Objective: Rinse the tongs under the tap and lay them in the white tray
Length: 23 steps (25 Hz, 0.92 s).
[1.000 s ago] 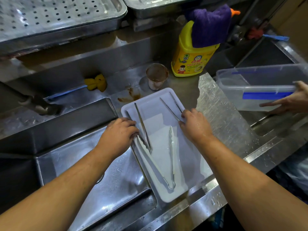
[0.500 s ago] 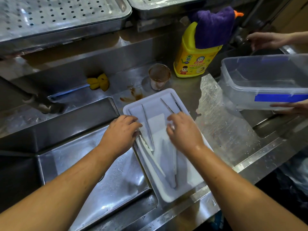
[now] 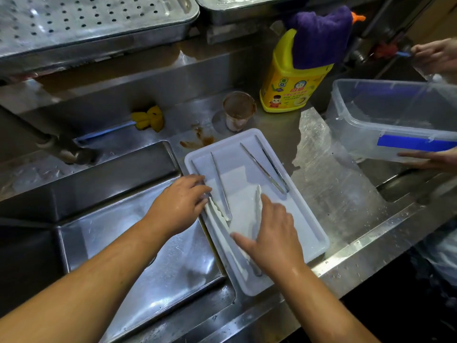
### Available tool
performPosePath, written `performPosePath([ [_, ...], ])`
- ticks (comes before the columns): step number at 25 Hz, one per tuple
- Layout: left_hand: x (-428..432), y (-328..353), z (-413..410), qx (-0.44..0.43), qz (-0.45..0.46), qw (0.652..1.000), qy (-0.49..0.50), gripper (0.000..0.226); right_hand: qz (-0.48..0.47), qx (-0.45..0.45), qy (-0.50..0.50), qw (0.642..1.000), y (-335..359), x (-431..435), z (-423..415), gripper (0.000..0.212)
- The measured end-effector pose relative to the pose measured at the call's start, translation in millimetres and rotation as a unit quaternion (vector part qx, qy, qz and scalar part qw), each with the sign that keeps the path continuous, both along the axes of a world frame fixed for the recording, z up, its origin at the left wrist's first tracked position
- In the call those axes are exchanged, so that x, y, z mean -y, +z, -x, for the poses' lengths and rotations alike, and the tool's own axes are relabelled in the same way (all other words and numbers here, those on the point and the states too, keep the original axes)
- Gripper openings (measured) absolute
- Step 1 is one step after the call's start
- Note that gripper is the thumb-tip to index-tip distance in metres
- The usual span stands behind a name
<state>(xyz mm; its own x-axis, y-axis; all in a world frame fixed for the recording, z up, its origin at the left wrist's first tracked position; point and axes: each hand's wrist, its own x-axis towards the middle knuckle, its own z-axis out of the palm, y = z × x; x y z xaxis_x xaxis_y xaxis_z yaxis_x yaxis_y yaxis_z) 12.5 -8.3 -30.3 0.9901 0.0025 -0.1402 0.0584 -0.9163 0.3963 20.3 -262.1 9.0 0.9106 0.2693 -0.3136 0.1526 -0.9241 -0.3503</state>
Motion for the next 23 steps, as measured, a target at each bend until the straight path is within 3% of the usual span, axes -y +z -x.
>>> performPosePath([
  [2, 1, 0, 1, -0.002, -0.002, 1.000, -0.001, 0.035, 0.025, -0.040, 0.025, 0.999, -11, 8, 16, 0.109],
  [14, 3, 1, 3, -0.013, -0.026, 0.999, -0.019, 0.043, -0.032, -0.041, 0.036, 0.998, -28, 36, 26, 0.099],
  [20, 1, 6, 15, -0.042, -0.007, 0.999, -0.002, 0.043, 0.005, -0.032, 0.044, 0.999, -23, 36, 24, 0.098],
  [23, -1, 13, 28, -0.050, 0.014, 0.998, 0.016, 0.040, 0.018, 0.027, 0.051, 0.998, -15, 31, 23, 0.085],
])
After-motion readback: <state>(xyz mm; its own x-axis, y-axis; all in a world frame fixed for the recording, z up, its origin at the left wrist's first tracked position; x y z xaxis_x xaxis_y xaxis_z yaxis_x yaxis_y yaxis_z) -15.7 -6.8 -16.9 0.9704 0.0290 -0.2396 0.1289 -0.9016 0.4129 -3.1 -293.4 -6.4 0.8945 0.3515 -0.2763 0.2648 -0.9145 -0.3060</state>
